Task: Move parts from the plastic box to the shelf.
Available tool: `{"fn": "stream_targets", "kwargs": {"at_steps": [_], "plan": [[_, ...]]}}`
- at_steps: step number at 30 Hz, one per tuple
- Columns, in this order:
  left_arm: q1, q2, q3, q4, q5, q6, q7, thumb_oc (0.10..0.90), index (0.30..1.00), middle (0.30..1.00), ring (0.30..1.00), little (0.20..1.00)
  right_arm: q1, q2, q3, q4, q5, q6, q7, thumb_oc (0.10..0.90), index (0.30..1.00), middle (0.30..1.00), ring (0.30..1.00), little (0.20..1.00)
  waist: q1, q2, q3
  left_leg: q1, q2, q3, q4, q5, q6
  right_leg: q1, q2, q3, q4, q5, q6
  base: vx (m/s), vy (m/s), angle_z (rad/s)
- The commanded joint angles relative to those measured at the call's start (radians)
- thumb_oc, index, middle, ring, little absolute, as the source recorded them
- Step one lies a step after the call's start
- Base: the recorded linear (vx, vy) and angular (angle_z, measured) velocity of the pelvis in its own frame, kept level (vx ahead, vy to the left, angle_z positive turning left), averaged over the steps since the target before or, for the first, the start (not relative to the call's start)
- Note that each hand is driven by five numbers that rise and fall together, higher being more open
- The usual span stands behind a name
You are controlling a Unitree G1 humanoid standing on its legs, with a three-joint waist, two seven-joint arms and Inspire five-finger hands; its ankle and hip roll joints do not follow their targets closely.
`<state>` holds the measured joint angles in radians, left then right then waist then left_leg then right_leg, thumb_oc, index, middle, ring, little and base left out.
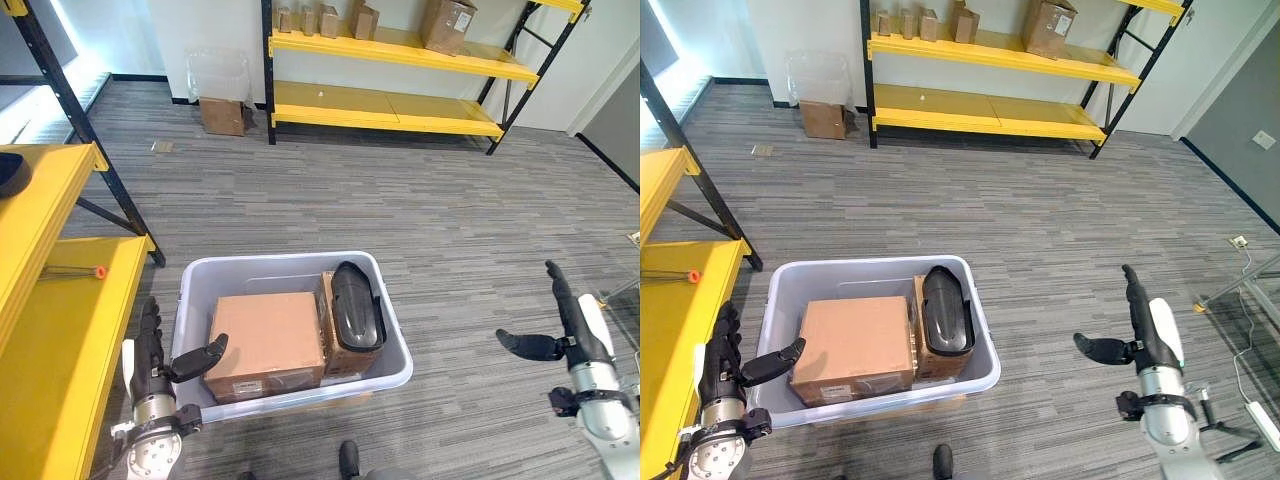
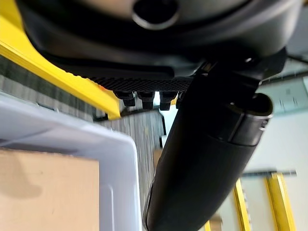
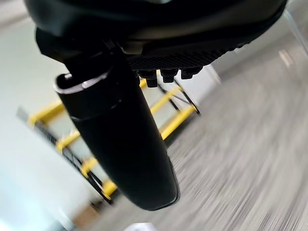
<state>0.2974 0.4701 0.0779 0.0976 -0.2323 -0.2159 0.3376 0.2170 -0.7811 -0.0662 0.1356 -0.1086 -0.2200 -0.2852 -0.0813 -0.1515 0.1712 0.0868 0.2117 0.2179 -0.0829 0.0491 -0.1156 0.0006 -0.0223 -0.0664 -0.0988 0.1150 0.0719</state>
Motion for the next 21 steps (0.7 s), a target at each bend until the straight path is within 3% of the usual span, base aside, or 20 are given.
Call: {"fn": "stream_targets", "kwargs": {"at_steps": [1, 3, 4, 8, 10, 14, 21], "plan": [[-0.125, 0.101, 0.01, -0.099, -0.028, -0.055, -0.039, 0.9, 1.0, 1.0, 1.0, 1.0, -0.198, -0.075, -0.101, -0.114, -0.186, -0.076, -0.146, 0.9, 1.0, 1.0, 1.0, 1.0, 0.007, 0.006, 0.006, -0.004, 0.09, 0.047, -0.004, -0.033, -0.006, -0.037, -0.107, -0.009, 0.012, 0.005, 0.111, -0.11, -0.146, -0.09], [-0.159, 0.123, -0.011, -0.099, -0.042, -0.046, -0.047, 0.9, 1.0, 1.0, 1.0, 1.0, -0.25, -0.157, -0.084, -0.136, -0.308, -0.067, -0.181, 0.9, 1.0, 1.0, 1.0, 1.0, 0.012, 0.006, 0.019, -0.029, 0.097, 0.044, -0.004, -0.026, -0.008, -0.064, -0.1, -0.003, 0.012, 0.01, 0.111, -0.12, -0.209, -0.12], [-0.197, 0.152, -0.04, -0.101, -0.062, -0.03, -0.051, 0.9, 1.0, 1.0, 1.0, 1.0, -0.319, -0.278, -0.033, -0.171, -0.399, -0.048, -0.241, 0.9, 1.0, 1.0, 1.0, 1.0, 0.022, -0.001, 0.039, -0.059, 0.109, 0.036, -0.004, -0.012, -0.01, -0.093, -0.089, 0.0, 0.012, 0.019, 0.111, -0.14, -0.294, -0.06], [-0.24, 0.18, -0.074, -0.114, -0.07, -0.017, -0.048, 0.9, 1.0, 1.0, 1.0, 1.0, -0.414, -0.365, 0.011, -0.219, -0.327, -0.054, -0.231, 0.9, 1.0, 1.0, 1.0, 1.0, 0.028, -0.004, 0.076, -0.089, 0.118, 0.026, -0.004, 0.004, -0.013, -0.117, -0.079, 0.005, 0.012, 0.022, 0.106, -0.08, -0.167, -0.03], [-0.278, 0.2, -0.093, -0.119, -0.073, -0.01, -0.059, 0.9, 1.0, 1.0, 1.0, 1.0, -0.527, -0.413, 0.075, -0.258, -0.255, -0.072, -0.173, 0.9, 1.0, 1.0, 1.0, 1.0, 0.035, 0.002, 0.113, -0.121, 0.117, 0.012, -0.004, 0.015, -0.015, -0.144, -0.077, 0.007, 0.012, 0.021, 0.101, -0.16, -0.107, -0.04], [-0.33, 0.201, -0.119, -0.115, -0.073, 0.001, -0.065, 0.9, 1.0, 1.0, 1.0, 1.0, -0.698, -0.425, 0.222, -0.303, -0.198, -0.067, -0.109, 0.9, 1.0, 1.0, 1.0, 1.0, 0.047, 0.025, 0.174, -0.169, 0.102, -0.012, -0.004, 0.033, -0.016, -0.178, -0.08, 0.0, 0.012, 0.02, 0.09, -0.14, -0.039, 0.01], [-0.379, 0.171, -0.15, -0.118, -0.073, -0.009, -0.049, 0.9, 1.0, 1.0, 1.0, 1.0, -0.883, -0.343, 0.386, -0.32, -0.187, -0.073, -0.046, 0.9, 1.0, 1.0, 1.0, 1.0, 0.055, 0.075, 0.246, -0.22, 0.077, -0.033, -0.002, 0.046, -0.017, -0.222, -0.098, -0.01, 0.012, 0.014, 0.08, -0.11, 0.036, 0.07]]}}
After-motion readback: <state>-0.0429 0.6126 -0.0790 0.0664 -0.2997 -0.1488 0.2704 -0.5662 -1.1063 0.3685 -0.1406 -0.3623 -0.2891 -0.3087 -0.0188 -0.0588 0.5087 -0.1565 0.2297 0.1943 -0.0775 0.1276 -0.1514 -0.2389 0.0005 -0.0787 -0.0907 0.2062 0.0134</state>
